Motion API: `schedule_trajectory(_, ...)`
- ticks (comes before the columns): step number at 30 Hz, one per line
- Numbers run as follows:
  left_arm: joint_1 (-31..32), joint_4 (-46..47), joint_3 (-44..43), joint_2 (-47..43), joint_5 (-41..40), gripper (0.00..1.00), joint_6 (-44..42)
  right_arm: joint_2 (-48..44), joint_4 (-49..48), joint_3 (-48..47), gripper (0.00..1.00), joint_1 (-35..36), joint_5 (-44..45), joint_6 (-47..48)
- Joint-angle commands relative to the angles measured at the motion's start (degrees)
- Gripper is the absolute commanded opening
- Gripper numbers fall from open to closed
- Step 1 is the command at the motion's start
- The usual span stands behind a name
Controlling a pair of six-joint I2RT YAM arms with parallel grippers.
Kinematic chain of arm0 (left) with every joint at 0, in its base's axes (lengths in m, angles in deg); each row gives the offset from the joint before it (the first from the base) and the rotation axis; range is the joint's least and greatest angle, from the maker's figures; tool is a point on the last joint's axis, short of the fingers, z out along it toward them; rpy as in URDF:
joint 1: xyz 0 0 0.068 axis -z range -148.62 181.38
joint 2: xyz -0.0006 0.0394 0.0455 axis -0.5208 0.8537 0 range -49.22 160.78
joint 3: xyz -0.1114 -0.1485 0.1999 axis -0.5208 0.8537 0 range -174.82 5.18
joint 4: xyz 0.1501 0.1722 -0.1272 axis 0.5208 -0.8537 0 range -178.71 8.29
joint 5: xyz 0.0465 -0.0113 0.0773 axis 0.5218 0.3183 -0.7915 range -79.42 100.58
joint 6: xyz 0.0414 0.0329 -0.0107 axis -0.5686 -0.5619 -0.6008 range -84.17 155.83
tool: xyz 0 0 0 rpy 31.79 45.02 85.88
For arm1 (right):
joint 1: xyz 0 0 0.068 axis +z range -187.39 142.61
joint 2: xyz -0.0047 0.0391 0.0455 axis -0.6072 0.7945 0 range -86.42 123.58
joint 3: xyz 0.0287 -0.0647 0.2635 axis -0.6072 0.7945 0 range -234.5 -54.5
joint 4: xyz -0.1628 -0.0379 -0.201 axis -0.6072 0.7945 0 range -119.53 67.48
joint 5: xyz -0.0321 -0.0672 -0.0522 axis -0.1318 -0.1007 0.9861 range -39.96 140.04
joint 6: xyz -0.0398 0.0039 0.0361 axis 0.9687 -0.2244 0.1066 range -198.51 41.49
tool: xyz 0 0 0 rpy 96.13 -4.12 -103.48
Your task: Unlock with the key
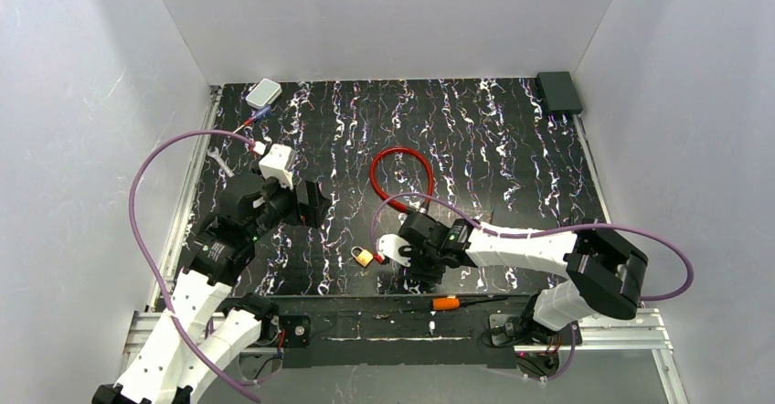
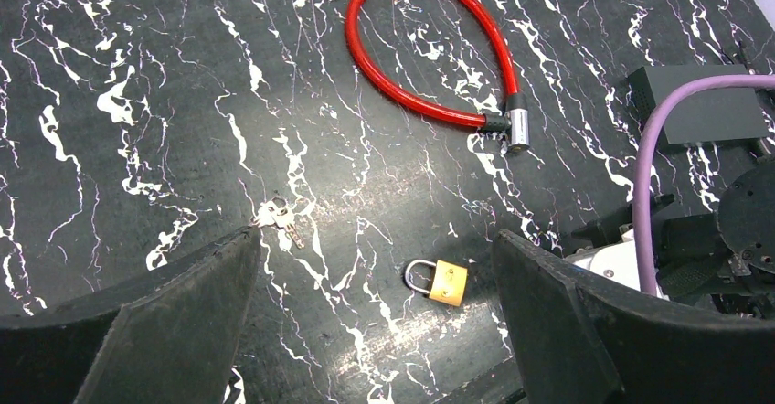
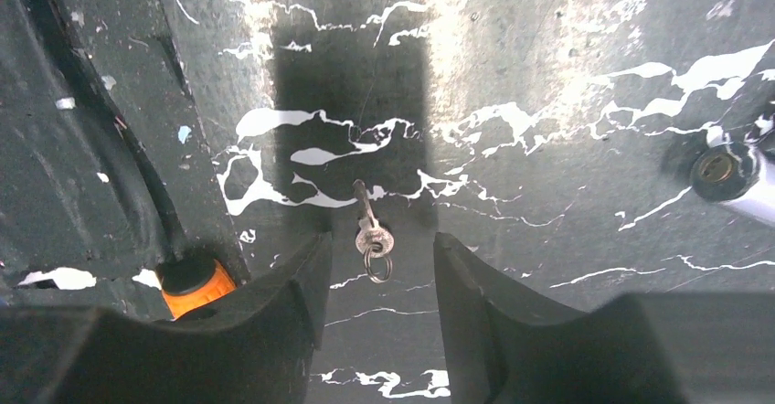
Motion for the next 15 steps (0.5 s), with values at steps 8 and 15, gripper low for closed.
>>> schedule_trajectory(8,0.4,0.4,0.5,-0.7,-1.1,0.96,-0.8,0.3,-1.6,0.4,0.5,0.0,0.7,0.7)
schedule_trajectory(15,0.5,0.3,0.4,-0.7,-1.2,0.96,-0.8,-0.8,1.0,-0.3,0.53,0.0,2.3,0.5)
